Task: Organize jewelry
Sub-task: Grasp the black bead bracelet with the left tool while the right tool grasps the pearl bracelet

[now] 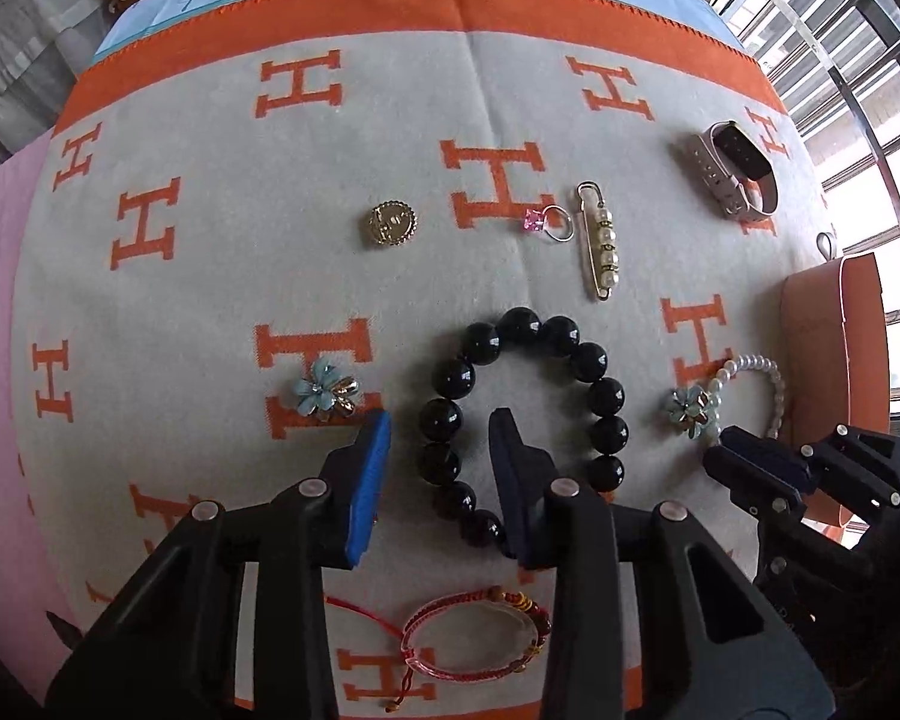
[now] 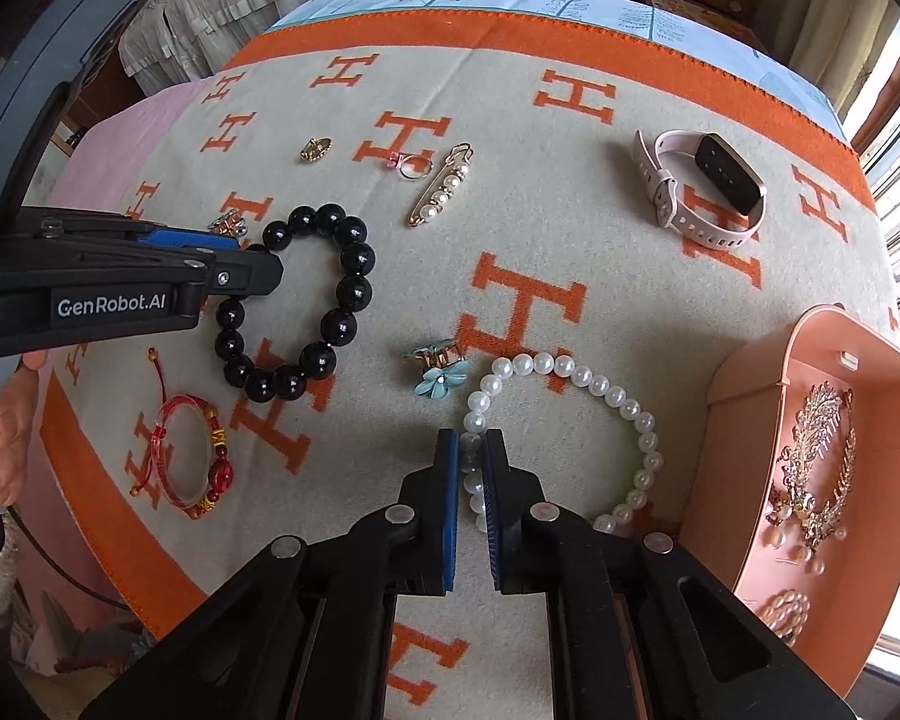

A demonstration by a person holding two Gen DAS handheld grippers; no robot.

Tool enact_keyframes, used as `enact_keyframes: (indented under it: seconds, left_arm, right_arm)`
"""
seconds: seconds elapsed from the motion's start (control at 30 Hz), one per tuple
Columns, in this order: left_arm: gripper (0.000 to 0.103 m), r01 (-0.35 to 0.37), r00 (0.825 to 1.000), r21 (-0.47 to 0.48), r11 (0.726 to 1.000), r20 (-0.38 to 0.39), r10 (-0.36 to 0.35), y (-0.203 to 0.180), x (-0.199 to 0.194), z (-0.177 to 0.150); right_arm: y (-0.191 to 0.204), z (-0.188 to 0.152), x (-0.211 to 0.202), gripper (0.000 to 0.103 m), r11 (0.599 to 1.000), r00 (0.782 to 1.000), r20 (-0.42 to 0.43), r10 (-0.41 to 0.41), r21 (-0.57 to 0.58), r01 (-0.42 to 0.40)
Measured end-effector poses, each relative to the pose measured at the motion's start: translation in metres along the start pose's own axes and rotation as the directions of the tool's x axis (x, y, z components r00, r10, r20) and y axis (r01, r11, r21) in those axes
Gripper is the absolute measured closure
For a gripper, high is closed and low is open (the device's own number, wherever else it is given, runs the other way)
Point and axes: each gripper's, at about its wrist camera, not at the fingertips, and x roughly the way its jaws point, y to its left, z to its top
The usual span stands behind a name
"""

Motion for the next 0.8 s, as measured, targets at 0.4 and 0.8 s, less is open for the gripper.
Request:
enact_keyframes:
  seconds: [0.4, 0.8]
  left_arm:
    - [0.091, 0.007, 1.000, -0.021, 1.000, 0.024, -0.007, -0.010, 0.005, 0.001]
    - [0.091, 0.072, 0.987, -0.024, 0.997, 0.144, -0.068, -0.025, -0.065, -0.009]
  right_arm:
    - [-0.014, -0.003, -0.065, 0.095, 0.989, 0.983, 0.145, 0.116, 0.079, -0.128]
    - [-0.041, -0.027, -0.154, 0.095, 0.967, 0.928, 0.335, 0.161, 0.134, -0.216]
